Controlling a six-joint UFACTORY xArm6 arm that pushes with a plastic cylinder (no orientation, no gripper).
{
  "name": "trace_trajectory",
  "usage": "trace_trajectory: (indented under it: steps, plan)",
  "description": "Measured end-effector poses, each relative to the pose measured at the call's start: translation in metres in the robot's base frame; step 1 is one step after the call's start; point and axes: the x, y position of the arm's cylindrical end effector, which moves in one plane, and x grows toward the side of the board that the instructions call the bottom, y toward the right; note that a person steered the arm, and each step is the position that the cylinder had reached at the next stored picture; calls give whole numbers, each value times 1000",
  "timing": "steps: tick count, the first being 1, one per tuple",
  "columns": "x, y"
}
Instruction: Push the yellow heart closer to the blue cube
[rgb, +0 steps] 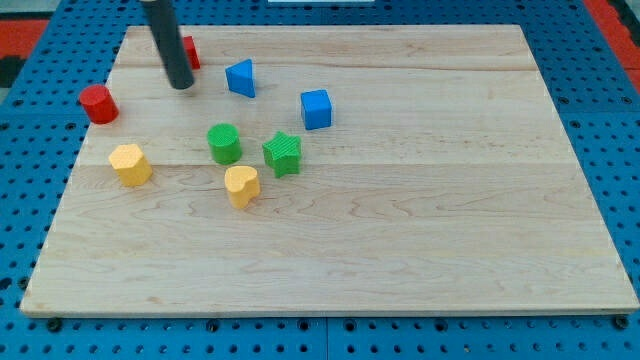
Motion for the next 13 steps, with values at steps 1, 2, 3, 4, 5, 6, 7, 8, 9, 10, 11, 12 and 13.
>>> trace_trajectory:
  steps: [1,2,3,4,5,6,7,8,9,10,11,12,13]
  plan:
    - [-53,-3]
    - [-65,0]
    - [-66,18]
    - [-67,20]
    - [-73,24]
    - [-73,25]
    - [-76,26]
    - [-78,37]
    - [-73,72]
    - [-60,124]
    - [-60,165]
    - [-28,186]
    - [14,186]
